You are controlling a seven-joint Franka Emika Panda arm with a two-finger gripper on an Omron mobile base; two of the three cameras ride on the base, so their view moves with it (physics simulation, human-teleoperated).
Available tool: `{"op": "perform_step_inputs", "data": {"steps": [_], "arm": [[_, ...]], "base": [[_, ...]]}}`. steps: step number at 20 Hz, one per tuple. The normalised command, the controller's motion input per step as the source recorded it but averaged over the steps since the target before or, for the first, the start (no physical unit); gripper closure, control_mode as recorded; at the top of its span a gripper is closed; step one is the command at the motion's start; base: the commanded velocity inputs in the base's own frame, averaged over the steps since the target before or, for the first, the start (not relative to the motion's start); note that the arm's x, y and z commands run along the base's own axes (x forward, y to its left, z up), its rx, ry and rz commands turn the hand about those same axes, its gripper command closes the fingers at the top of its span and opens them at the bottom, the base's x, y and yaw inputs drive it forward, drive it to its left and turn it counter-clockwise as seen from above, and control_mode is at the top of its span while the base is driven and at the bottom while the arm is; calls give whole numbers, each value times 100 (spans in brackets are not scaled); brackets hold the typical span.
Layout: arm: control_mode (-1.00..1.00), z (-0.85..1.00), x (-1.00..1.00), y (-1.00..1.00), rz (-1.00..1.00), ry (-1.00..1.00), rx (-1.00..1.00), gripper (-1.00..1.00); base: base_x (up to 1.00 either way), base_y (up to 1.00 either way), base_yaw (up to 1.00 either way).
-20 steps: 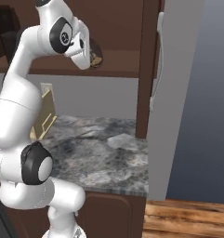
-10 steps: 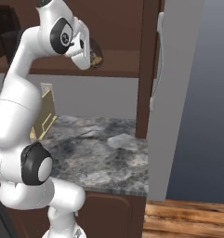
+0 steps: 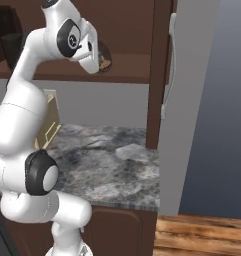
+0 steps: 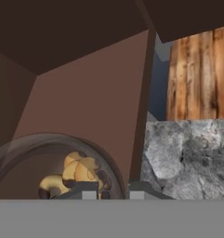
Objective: Pick the jar and jar from the dining table and place them in the open cabinet. Close the cabinet after placing the objects.
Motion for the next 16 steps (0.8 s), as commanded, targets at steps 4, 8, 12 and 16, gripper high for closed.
{"op": "perform_step_inputs", "data": {"steps": [4,8,12,16], "arm": [[-100,-6,24,0,0,0,0,100],[-100,-7,17,0,0,0,0,100],[-100,-7,13,0,0,0,0,100],[-100,-8,6,0,0,0,0,-100]], "base": [[0,0,0],[0,0,0],[0,0,0],[0,0,0]]}}
